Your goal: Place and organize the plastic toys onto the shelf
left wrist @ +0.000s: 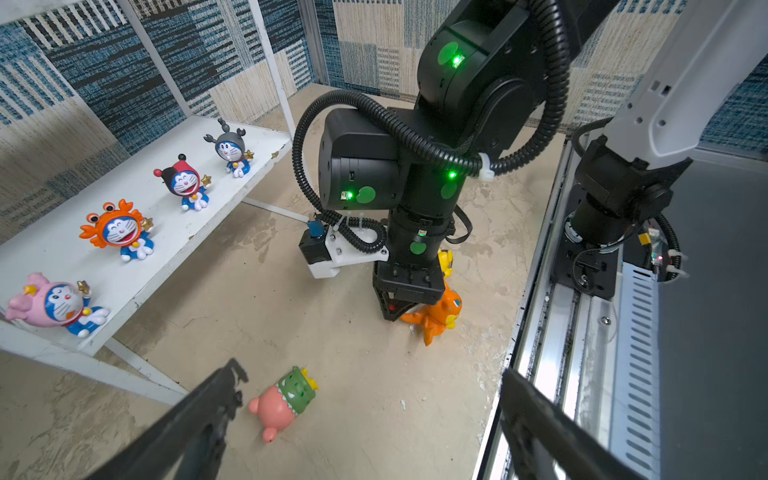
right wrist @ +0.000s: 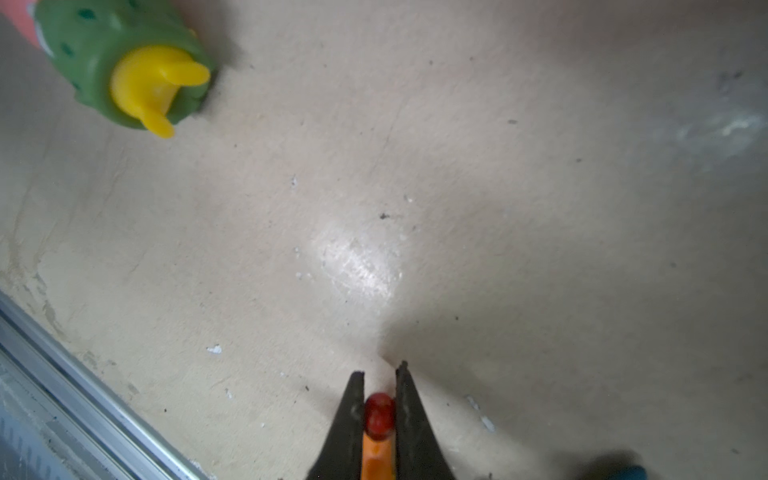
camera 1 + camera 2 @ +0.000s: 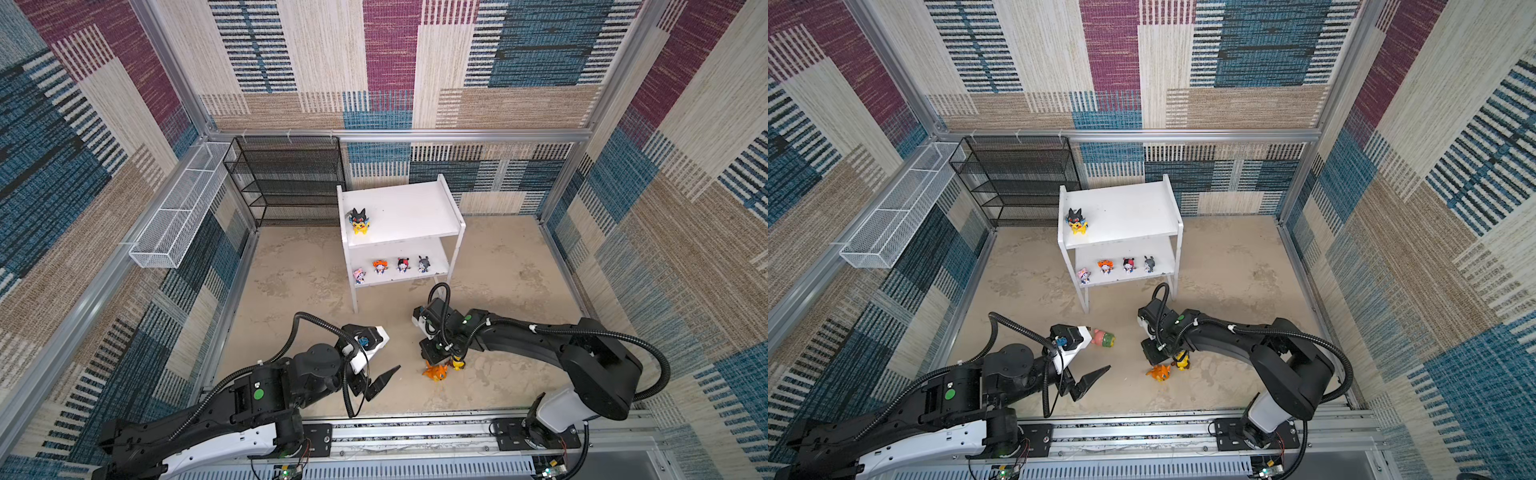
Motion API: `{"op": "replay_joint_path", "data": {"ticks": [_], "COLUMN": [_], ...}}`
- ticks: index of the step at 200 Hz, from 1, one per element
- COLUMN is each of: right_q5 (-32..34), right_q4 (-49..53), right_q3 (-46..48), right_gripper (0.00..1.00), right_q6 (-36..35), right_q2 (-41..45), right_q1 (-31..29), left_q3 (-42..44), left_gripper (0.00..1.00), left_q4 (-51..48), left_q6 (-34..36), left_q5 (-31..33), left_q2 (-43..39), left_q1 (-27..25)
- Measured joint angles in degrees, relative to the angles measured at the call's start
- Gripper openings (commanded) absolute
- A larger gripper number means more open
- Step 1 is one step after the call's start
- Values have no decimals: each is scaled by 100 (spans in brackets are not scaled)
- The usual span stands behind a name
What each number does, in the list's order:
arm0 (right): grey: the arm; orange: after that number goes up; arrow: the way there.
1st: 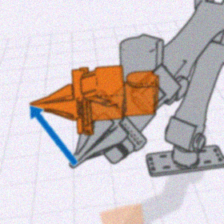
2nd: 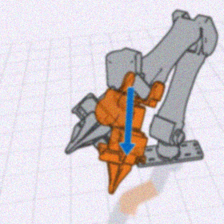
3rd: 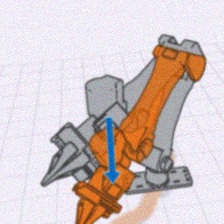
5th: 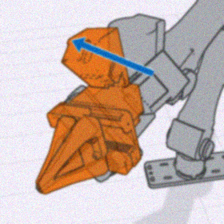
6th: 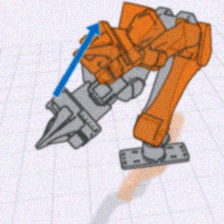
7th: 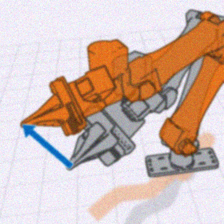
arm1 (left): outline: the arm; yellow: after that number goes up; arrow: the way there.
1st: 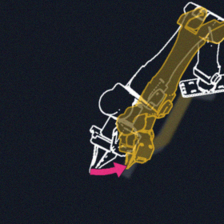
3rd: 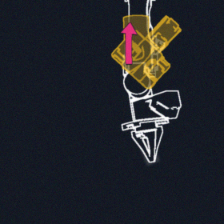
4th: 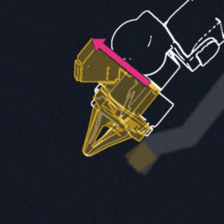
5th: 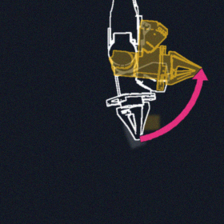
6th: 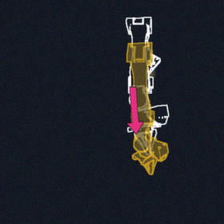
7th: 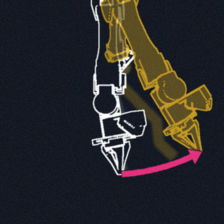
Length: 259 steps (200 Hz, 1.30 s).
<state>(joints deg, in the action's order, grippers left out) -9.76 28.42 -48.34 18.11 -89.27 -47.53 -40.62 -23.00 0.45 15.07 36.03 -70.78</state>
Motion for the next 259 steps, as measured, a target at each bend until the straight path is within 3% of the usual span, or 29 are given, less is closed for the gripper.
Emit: {"op": "replay_joint_path", "data": {"ticks": [53, 117, 128, 140, 173, 234, 259], "right_q5": [289, 446, 511, 531, 699, 929, 857], "right_q4": [-315, -525, -546, -588, -603, -94, 179], "right_q3": [-70, -179, -192, -195, -162, 643, 754], "right_gripper": [25, 26, 29, 39, 67, 75, 76], "right_q6": [157, 195, 190, 146, 28, 232, 457], "right_q2": [-151, -457, -452, -382, 271, 2282, 2865], "right_q1": [0, -2, -2, 0, 2, -2, -269], "left_q3": [33, 46, 46, 46, 142, 658, 719], "left_gripper": [99, 99, 99, 99, 99, 99, 99], "left_q4": [55, 70, 74, 87, 229, 651, 793], "left_q6": [22, 22, 22, 22, 20, -76, -114], "left_q5": [46, 109, 109, 107, 50, -361, -487], "left_q2": [33, -46, -46, -44, 201, 678, 673], "left_q1": [-9, -9, -9, -9, -9, -15, -20]}}
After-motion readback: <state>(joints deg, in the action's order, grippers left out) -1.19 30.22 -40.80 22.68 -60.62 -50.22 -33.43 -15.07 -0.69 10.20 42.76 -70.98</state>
